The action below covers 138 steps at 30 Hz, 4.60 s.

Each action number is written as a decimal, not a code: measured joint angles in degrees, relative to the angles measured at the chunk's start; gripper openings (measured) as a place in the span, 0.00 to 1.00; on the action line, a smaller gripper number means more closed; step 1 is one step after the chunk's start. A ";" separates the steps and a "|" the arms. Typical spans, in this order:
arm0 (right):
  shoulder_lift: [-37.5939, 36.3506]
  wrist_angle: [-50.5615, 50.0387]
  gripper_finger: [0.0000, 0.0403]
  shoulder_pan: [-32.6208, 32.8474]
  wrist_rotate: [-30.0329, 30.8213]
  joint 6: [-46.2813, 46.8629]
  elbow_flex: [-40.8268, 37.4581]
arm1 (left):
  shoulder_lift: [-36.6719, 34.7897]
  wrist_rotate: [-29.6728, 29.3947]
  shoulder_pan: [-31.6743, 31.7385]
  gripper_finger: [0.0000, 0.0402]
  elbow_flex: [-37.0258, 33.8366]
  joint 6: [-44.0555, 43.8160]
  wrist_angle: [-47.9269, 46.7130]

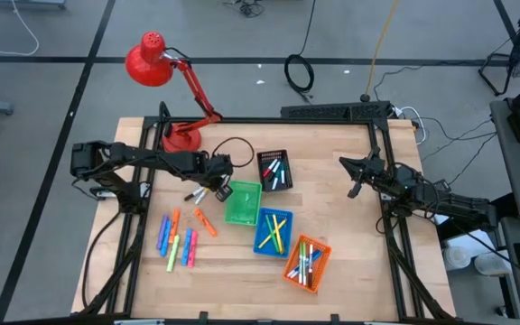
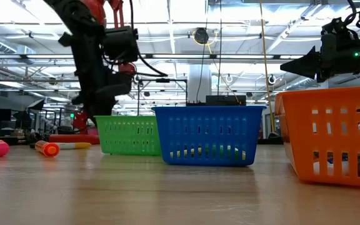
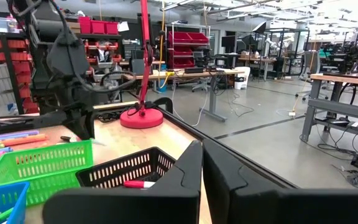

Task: Pick & Place Markers
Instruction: Put the pink and white highlighter pen into the black basket, then put the black and white highlighter pen into the black basket

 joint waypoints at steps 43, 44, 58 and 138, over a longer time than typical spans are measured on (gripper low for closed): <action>0.04 0.00 0.00 0.01 0.01 0.00 0.01 | 12.20 10.03 1.73 0.09 26.93 27.06 19.96; 0.04 0.00 0.00 0.00 0.02 0.01 0.01 | 13.62 10.04 1.93 0.09 26.95 27.01 20.53; 0.11 0.00 0.00 -0.01 0.00 0.00 0.01 | 20.98 10.34 3.98 0.13 26.97 22.00 20.92; 0.76 0.00 0.00 -0.01 0.00 0.17 0.01 | -7.74 8.95 2.43 0.31 -7.76 4.13 -19.46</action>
